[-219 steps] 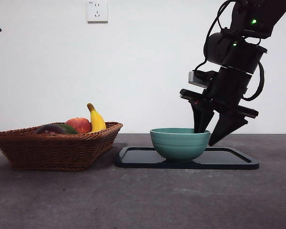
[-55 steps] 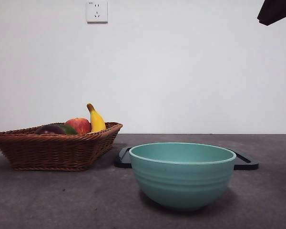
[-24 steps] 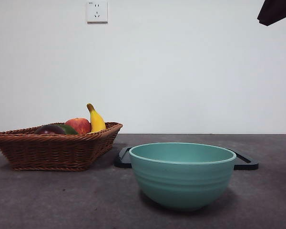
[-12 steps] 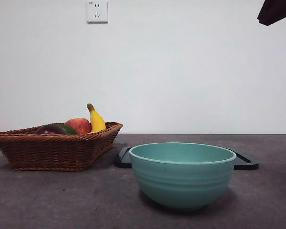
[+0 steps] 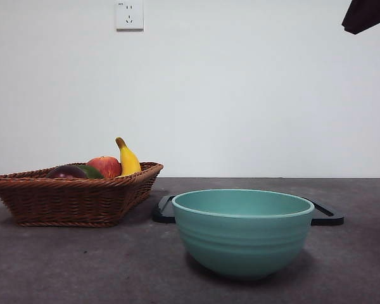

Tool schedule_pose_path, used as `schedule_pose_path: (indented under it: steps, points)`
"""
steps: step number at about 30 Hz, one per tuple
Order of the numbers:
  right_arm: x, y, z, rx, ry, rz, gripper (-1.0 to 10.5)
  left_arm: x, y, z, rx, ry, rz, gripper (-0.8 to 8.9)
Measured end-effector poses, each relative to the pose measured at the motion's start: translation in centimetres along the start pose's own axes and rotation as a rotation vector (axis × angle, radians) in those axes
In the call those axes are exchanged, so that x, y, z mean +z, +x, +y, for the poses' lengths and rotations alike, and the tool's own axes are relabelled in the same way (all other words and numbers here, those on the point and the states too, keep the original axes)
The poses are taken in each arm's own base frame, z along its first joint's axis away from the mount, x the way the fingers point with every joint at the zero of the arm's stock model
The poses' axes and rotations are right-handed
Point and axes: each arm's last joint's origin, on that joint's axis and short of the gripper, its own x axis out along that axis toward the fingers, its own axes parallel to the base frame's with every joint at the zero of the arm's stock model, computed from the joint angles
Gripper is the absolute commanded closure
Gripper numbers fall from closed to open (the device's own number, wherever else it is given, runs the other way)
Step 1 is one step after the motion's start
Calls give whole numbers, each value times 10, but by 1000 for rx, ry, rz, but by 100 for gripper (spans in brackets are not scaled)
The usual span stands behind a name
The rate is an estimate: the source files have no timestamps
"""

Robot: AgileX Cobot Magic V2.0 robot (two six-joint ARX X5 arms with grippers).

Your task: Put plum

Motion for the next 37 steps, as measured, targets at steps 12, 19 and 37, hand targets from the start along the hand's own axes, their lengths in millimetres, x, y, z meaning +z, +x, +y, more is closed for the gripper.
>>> schedule_pose_path:
  steps: [12,19,37]
  points:
    - [0,0,0,0,0,0,941,0,0,0,0,0,0,805]
    - [0,0,-3,-94,-27,-10,941,0,0,0,0,0,0,805]
    - [-19,-58,-41,-490,-59,-658,941,0,0,0,0,0,0,805]
